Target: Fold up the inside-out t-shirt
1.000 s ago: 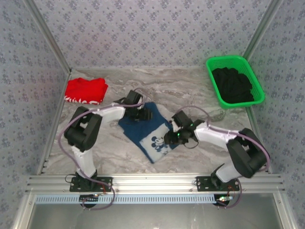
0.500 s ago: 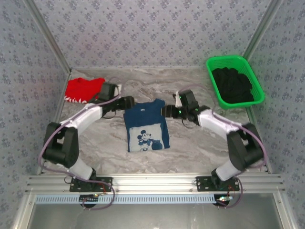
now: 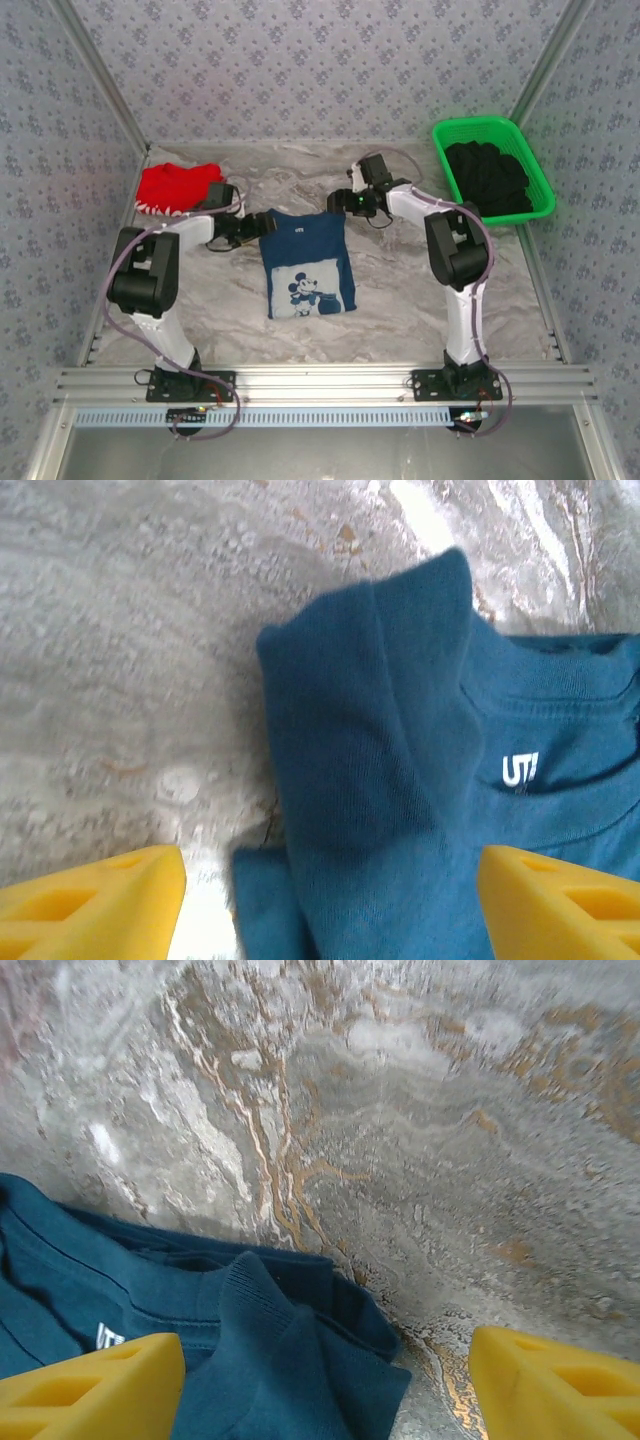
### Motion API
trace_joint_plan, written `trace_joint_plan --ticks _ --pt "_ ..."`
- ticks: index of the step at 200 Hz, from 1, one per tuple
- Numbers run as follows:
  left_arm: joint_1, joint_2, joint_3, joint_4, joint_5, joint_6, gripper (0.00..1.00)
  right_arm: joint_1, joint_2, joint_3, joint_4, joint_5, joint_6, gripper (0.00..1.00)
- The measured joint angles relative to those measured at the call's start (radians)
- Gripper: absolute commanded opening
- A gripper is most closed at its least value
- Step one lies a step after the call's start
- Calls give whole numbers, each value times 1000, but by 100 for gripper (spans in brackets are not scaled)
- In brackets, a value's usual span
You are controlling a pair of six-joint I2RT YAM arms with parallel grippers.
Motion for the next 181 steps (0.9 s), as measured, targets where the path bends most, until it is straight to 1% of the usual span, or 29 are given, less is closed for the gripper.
trace_joint_plan --ticks 25,55,71,126,164,181 --pt "-4 35 16 20 18 0 71 11 35 18 -15 -16 -5 74" --pt "-9 61 31 40 33 0 63 21 43 19 -21 -26 -12 72" --pt "-13 72 37 51 43 1 57 27 45 19 -22 -29 -15 69" --pt "-24 101 51 79 58 0 48 57 44 0 -13 -43 -26 60" --pt "-28 116 51 102 63 0 37 60 39 -21 8 -43 -33 48" --pt "-29 124 51 116 70 -1 31 60 39 -26 17 -43 -31 44"
